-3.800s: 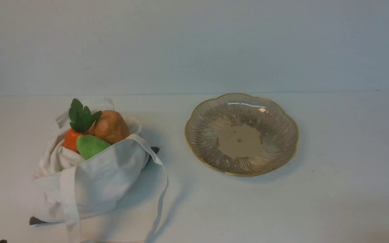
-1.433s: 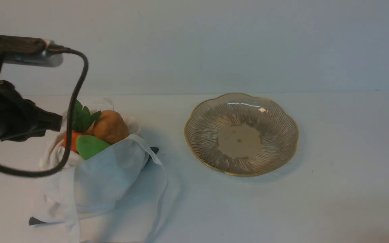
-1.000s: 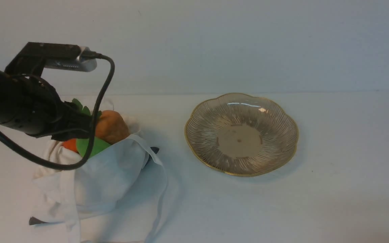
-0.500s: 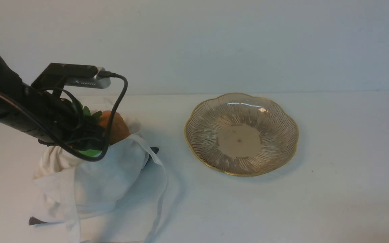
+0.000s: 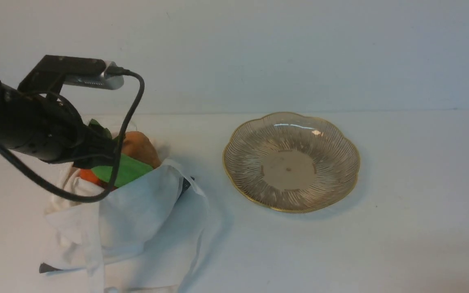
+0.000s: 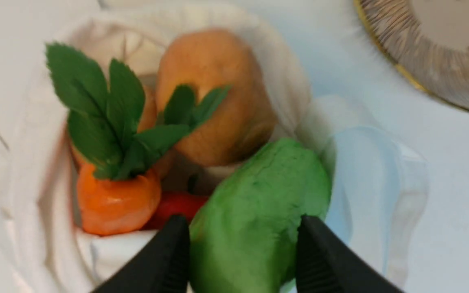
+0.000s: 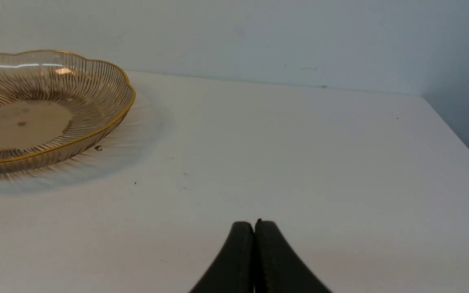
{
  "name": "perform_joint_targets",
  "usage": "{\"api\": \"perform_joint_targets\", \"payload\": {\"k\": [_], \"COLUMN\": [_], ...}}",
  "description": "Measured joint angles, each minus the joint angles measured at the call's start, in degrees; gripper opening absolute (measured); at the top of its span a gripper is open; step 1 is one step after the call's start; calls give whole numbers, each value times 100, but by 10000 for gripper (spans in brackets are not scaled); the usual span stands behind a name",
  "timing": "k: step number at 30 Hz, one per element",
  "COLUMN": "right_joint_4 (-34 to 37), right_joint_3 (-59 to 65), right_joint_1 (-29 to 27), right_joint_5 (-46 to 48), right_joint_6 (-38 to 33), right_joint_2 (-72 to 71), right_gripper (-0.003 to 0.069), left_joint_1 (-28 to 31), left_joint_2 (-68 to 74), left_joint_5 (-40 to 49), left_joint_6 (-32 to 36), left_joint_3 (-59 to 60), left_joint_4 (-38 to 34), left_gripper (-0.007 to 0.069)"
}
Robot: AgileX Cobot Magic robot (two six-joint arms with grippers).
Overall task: Take vegetables from cloth bag on white table place on plate.
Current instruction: 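Place the green vegetable from the bag onto the plate with the left gripper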
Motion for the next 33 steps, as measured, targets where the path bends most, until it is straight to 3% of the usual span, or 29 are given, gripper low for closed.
{"api": "perform_joint_targets", "payload": {"k": [7, 11, 15, 17, 19, 26, 28, 33], "right_joint_4": [0, 0, 0, 0, 0, 0, 0, 0], "right_joint_3": [0, 0, 0, 0, 0, 0, 0, 0], "right_joint_1": [0, 0, 0, 0, 0, 0, 0, 0], "right_joint_5": [0, 0, 0, 0, 0, 0, 0, 5], "right_joint_6": [0, 0, 0, 0, 0, 0, 0, 0], "right_joint_2": [0, 0, 0, 0, 0, 0, 0, 0], "right_gripper": [-15, -15, -15, -15, -15, -15, -15, -15], "left_joint_1": [0, 0, -229, -740, -1168, -2470, -2657, -2744], "left_joint_2": [-668, -1071, -1206, -1024, -802, 759, 1301, 2237], "left_joint_5": [43, 44, -9, -262, -611, -2423, -2974, -3292], "left_joint_6": [11, 82, 899, 1576, 1841, 2300, 2364, 2515], "left_joint_3": [0, 0, -12, -17, -17, -54, -195, -861], "left_joint_4": [-80, -752, -1950, -2750, -3118, -3612, -3804, -3972], "left_gripper": [300, 300, 300, 300, 300, 300, 300, 300]}}
